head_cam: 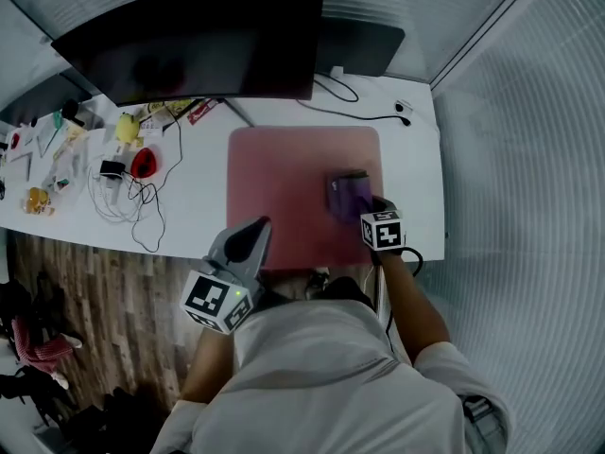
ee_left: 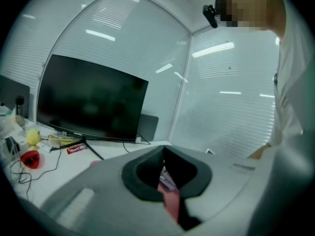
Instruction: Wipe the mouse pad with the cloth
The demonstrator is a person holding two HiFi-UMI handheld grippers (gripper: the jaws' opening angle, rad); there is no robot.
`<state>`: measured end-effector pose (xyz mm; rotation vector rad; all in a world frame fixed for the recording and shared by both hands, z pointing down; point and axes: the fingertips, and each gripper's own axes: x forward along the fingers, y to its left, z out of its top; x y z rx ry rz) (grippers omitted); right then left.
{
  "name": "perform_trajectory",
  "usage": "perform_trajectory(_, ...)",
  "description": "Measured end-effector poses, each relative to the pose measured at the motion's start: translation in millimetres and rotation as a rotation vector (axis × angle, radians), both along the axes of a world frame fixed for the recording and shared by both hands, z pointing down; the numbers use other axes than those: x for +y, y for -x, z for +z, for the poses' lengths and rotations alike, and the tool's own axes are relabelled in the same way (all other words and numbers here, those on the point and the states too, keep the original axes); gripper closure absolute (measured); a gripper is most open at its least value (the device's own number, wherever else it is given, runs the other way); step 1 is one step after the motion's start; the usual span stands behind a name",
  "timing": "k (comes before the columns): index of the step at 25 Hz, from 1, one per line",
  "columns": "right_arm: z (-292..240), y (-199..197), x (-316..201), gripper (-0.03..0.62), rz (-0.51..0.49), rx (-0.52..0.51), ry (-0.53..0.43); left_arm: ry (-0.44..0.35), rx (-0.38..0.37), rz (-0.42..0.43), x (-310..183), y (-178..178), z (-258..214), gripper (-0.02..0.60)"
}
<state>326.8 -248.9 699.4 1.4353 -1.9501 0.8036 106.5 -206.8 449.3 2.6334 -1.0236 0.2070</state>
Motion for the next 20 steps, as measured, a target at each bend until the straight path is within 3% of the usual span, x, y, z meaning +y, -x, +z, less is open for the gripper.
perform_trajectory(6,3,-97,18,0.540,0.082,0.104,0.013,0.022,-0.020,0.029,14,-35,5,0.579)
perform_trajectory(11,-4,-128,29,0.540,0.189,0.095,-0.002,0.016,-0.028,0.051,17,-41,2,0.580)
perform_trajectory(15,-55,-99,31,0.542,0.201,0.025,-0.125,0.007,-0.016,0.058,18,-25,-3,0.580)
perform_trajectory(20,-123,7,17,0.541,0.104,-0.099,-0.246,0.001,-0.007,0.005,15,37,-10,0.580)
